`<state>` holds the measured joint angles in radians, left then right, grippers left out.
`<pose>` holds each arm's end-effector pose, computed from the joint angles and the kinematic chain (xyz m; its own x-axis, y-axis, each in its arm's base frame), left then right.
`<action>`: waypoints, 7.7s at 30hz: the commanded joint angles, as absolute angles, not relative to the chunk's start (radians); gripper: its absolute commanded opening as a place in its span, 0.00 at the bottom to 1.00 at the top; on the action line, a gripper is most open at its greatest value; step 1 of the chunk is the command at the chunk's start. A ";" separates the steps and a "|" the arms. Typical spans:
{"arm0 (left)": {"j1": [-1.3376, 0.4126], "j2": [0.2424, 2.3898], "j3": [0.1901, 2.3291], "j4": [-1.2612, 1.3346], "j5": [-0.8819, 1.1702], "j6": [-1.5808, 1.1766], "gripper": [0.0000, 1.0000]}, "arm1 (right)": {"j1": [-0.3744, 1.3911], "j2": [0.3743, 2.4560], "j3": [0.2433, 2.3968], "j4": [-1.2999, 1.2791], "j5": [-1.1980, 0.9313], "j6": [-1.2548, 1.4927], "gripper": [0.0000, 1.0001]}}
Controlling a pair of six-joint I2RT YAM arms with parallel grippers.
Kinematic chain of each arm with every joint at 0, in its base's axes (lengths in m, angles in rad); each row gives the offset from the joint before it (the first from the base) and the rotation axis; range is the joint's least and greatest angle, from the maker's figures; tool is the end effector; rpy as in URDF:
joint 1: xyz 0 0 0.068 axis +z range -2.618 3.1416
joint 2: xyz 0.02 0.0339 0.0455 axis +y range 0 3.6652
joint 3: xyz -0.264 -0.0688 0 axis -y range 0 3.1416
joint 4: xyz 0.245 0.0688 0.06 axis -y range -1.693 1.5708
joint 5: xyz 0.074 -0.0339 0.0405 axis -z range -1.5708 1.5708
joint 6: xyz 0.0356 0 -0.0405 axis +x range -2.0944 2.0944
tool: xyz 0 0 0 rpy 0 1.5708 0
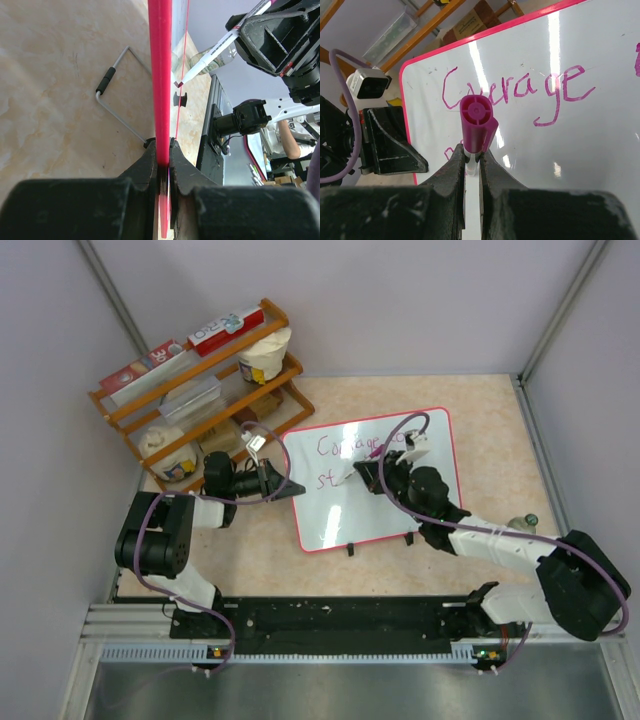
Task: Write a sentence on the whiteboard
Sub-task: Write with the whiteboard marker on the whiteboard.
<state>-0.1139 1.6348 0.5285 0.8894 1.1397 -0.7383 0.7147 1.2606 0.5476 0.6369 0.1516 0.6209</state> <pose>0.2815 -0.0648 0.1657 -0.7834 -0.1935 -0.5907 0.5432 0.2489 -0.8019 0.2096 0.1748 0.2417 -0.3575 0.4512 -0.8177 -0.4010 0.7165 0.5707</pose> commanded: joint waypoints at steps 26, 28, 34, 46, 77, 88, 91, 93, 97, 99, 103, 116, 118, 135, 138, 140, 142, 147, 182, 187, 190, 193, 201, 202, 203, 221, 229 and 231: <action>-0.114 1.644 0.540 0.933 1.086 -0.687 0.00 | 0.647 1.219 0.644 0.611 0.138 0.549 0.00; -0.114 1.644 0.543 0.933 1.086 -0.687 0.00 | 0.647 1.227 0.643 0.614 0.138 0.551 0.00; -0.114 1.643 0.541 0.931 1.086 -0.686 0.00 | 0.646 1.256 0.643 0.618 0.124 0.558 0.00; -0.114 1.643 0.542 0.930 1.086 -0.684 0.00 | 0.646 1.266 0.632 0.608 0.078 0.569 0.00; -0.114 1.640 0.540 0.927 1.085 -0.684 0.00 | 0.644 1.216 0.586 0.581 0.146 0.552 0.00; -0.114 1.641 0.540 0.928 1.085 -0.684 0.00 | 0.646 1.238 0.621 0.620 0.170 0.554 0.00; -0.114 1.640 0.538 0.930 1.085 -0.684 0.00 | 0.646 1.247 0.632 0.623 0.173 0.554 0.00; -0.114 1.640 0.540 0.930 1.086 -0.684 0.00 | 0.646 1.252 0.638 0.624 0.176 0.552 0.00; -0.114 1.640 0.540 0.930 1.086 -0.687 0.00 | 0.646 1.261 0.644 0.624 0.175 0.551 0.00; -0.114 1.640 0.541 0.930 1.086 -0.686 0.00 | 0.646 1.262 0.644 0.621 0.172 0.551 0.00; -0.114 1.641 0.540 0.930 1.086 -0.686 0.00 | 0.644 1.258 0.637 0.606 0.158 0.546 0.00; -0.114 1.641 0.540 0.930 1.085 -0.684 0.00 | 0.646 1.226 0.572 0.565 0.135 0.549 0.00; -0.114 1.638 0.540 0.930 1.083 -0.684 0.00 | 0.644 1.224 0.566 0.555 0.132 0.551 0.00; -0.114 1.637 0.538 0.927 1.081 -0.683 0.00 | 0.644 1.175 0.529 0.538 0.164 0.557 0.00; -0.114 1.635 0.538 0.925 1.081 -0.681 0.00 | 0.644 1.170 0.548 0.538 0.164 0.555 0.00; -0.115 1.635 0.538 0.925 1.081 -0.681 0.00 | 0.644 1.170 0.557 0.541 0.163 0.555 0.00; -0.115 1.635 0.538 0.925 1.081 -0.683 0.00 | 0.646 1.172 0.568 0.557 0.155 0.552 0.00; -0.114 1.635 0.537 0.925 1.083 -0.681 0.00 | 0.646 1.157 0.575 0.595 0.158 0.551 0.00; -0.114 1.640 0.541 0.928 1.085 -0.684 0.00 | 0.630 1.186 0.577 0.581 0.178 0.532 0.00; -0.114 1.640 0.538 0.928 1.085 -0.684 0.00 | 0.632 1.174 0.549 0.578 0.167 0.535 0.00; -0.114 1.638 0.538 0.930 1.085 -0.684 0.00 | 0.632 1.167 0.532 0.577 0.158 0.540 0.00; -0.114 1.640 0.540 0.928 1.085 -0.684 0.00 | 0.632 1.155 0.519 0.571 0.156 0.543 0.00; -0.114 1.638 0.538 0.928 1.083 -0.684 0.00 | 0.630 1.146 0.494 0.577 0.147 0.557 0.00; -0.114 1.637 0.538 0.928 1.083 -0.684 0.00 | 0.630 1.147 0.497 0.578 0.150 0.557 0.00; -0.115 1.638 0.540 0.928 1.083 -0.684 0.00 | 0.632 1.150 0.499 0.581 0.149 0.557 0.00; -0.114 1.638 0.538 0.930 1.083 -0.684 0.00 | 0.618 1.195 0.595 0.606 0.186 0.540 0.00; -0.114 1.635 0.537 0.928 1.083 -0.684 0.00 | 0.600 1.209 0.615 0.601 0.183 0.538 0.00; -0.114 1.638 0.540 0.928 1.083 -0.684 0.00 | 0.598 1.207 0.612 0.601 0.181 0.538 0.00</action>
<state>-0.1139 1.6348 0.5285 0.8898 1.1404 -0.7383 0.6117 1.1984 0.5716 0.5838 0.1619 0.5583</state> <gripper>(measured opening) 0.100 0.062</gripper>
